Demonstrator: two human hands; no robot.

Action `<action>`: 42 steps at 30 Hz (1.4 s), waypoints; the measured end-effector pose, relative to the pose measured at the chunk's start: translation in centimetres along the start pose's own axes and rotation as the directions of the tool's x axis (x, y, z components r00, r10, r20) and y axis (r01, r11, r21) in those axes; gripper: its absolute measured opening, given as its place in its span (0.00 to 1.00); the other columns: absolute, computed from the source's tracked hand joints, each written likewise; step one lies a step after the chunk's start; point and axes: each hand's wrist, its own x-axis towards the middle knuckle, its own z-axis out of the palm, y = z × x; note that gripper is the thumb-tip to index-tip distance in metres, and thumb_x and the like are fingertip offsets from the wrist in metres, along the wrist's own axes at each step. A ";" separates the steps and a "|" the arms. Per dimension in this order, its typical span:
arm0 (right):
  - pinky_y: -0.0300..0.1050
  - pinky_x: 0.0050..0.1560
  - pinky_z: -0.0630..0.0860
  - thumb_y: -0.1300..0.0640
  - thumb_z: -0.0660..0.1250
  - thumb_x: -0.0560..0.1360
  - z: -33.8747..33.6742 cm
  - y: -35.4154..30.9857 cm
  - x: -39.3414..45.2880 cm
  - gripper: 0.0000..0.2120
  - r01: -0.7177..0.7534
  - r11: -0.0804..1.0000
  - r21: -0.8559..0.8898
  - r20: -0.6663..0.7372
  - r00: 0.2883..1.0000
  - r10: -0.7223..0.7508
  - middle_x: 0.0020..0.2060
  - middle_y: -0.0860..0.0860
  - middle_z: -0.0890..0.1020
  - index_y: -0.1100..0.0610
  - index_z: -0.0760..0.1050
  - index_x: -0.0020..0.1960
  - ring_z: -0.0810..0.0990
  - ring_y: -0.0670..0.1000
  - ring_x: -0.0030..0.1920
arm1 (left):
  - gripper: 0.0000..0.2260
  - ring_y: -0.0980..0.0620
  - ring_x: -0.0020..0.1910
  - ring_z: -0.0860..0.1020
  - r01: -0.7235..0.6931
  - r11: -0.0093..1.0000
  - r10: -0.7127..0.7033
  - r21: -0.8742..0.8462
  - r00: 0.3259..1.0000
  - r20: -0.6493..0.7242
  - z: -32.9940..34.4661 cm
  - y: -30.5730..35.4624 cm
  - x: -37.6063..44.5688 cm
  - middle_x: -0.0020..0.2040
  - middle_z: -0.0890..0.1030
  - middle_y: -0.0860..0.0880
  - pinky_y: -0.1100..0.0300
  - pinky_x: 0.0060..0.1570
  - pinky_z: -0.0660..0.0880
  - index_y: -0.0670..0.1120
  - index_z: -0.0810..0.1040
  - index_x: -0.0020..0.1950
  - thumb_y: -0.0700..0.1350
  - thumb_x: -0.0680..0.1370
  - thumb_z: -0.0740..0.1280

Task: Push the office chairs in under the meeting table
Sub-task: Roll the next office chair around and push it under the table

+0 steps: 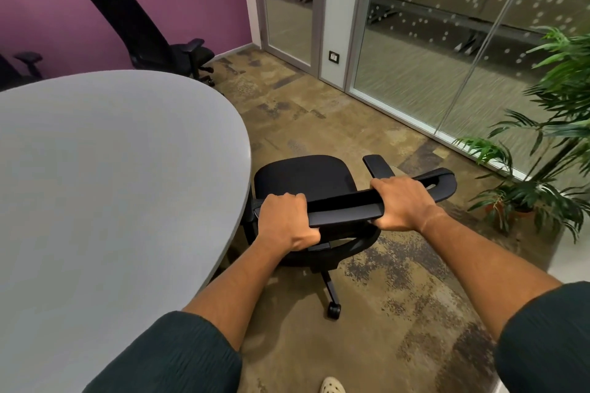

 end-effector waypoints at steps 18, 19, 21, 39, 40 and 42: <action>0.51 0.43 0.77 0.35 0.62 0.62 0.1 -4.3 -1.8 0.22 0.212 0.976 -0.050 0.025 0.977 -0.211 0.40 0.48 0.78 0.50 0.67 0.47 0.78 0.54 0.41 | 0.15 0.51 0.35 0.74 0.130 0.991 -0.128 -0.039 0.991 0.045 -0.7 -1.0 -7.0 0.36 0.76 0.50 0.57 0.40 0.69 0.48 0.73 0.46 0.55 0.65 0.67; 0.50 0.43 0.77 0.35 0.63 0.63 0.1 -4.2 -1.8 0.22 0.226 0.973 -0.055 0.023 0.974 -0.225 0.40 0.47 0.78 0.50 0.68 0.47 0.78 0.54 0.41 | 0.15 0.50 0.36 0.74 0.138 0.989 -0.136 -0.042 0.989 0.051 -0.8 -0.8 -7.2 0.37 0.77 0.50 0.57 0.40 0.69 0.48 0.73 0.46 0.55 0.65 0.68; 0.50 0.42 0.77 0.34 0.64 0.63 0.2 -4.0 -1.8 0.23 0.254 0.965 -0.061 0.012 0.967 -0.254 0.40 0.47 0.79 0.50 0.69 0.48 0.78 0.54 0.41 | 0.15 0.50 0.37 0.75 0.162 0.986 -0.159 -0.046 0.985 0.060 -0.7 -0.5 -7.5 0.38 0.77 0.51 0.57 0.42 0.72 0.48 0.73 0.47 0.55 0.65 0.68; 0.45 0.35 0.69 0.36 0.63 0.62 0.2 -2.2 -1.4 0.20 0.413 0.907 -0.081 -0.059 0.906 -0.418 0.38 0.46 0.80 0.49 0.71 0.46 0.79 0.53 0.40 | 0.15 0.51 0.37 0.76 0.301 0.949 -0.297 -0.093 0.953 0.053 -1.0 2.9 -9.4 0.37 0.77 0.53 0.55 0.43 0.78 0.50 0.74 0.45 0.55 0.62 0.66; 0.45 0.35 0.69 0.36 0.63 0.62 0.3 -2.3 -1.4 0.20 0.416 0.906 -0.080 -0.055 0.906 -0.421 0.38 0.46 0.80 0.48 0.70 0.46 0.79 0.53 0.39 | 0.15 0.51 0.37 0.76 0.299 0.950 -0.295 -0.093 0.954 0.053 -1.0 2.8 -9.6 0.37 0.77 0.52 0.55 0.43 0.77 0.50 0.74 0.45 0.55 0.63 0.66; 0.45 0.35 0.70 0.36 0.63 0.61 0.5 -2.6 -1.4 0.19 0.409 0.909 -0.079 -0.057 0.908 -0.414 0.37 0.46 0.79 0.48 0.70 0.45 0.79 0.53 0.38 | 0.15 0.50 0.36 0.76 0.298 0.951 -0.295 -0.085 0.955 0.047 -1.1 2.6 -9.9 0.37 0.77 0.52 0.54 0.43 0.77 0.49 0.74 0.45 0.55 0.63 0.66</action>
